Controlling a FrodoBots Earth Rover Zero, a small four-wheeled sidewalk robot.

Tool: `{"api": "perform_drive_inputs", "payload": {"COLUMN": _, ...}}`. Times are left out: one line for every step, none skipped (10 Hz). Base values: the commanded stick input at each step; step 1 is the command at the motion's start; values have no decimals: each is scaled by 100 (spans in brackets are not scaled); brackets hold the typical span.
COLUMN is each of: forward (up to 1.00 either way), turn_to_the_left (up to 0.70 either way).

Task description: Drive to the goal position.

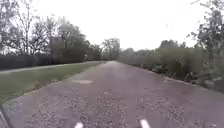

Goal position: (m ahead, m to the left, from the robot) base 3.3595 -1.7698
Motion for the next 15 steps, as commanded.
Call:
{"api": "perform_drive_inputs", "payload": {"forward": 70, "turn_to_the_left": 0}}
{"api": "perform_drive_inputs", "payload": {"forward": 70, "turn_to_the_left": 0}}
{"api": "perform_drive_inputs", "payload": {"forward": 70, "turn_to_the_left": 0}}
{"api": "perform_drive_inputs", "payload": {"forward": 70, "turn_to_the_left": 0}}
{"api": "perform_drive_inputs", "payload": {"forward": 70, "turn_to_the_left": 0}}
{"api": "perform_drive_inputs", "payload": {"forward": 70, "turn_to_the_left": 0}}
{"api": "perform_drive_inputs", "payload": {"forward": 70, "turn_to_the_left": 0}}
{"api": "perform_drive_inputs", "payload": {"forward": 70, "turn_to_the_left": 0}}
{"api": "perform_drive_inputs", "payload": {"forward": 70, "turn_to_the_left": 0}}
{"api": "perform_drive_inputs", "payload": {"forward": 70, "turn_to_the_left": 0}}
{"api": "perform_drive_inputs", "payload": {"forward": 70, "turn_to_the_left": 0}}
{"api": "perform_drive_inputs", "payload": {"forward": 70, "turn_to_the_left": 0}}
{"api": "perform_drive_inputs", "payload": {"forward": 70, "turn_to_the_left": 0}}
{"api": "perform_drive_inputs", "payload": {"forward": 70, "turn_to_the_left": 0}}
{"api": "perform_drive_inputs", "payload": {"forward": 70, "turn_to_the_left": 0}}
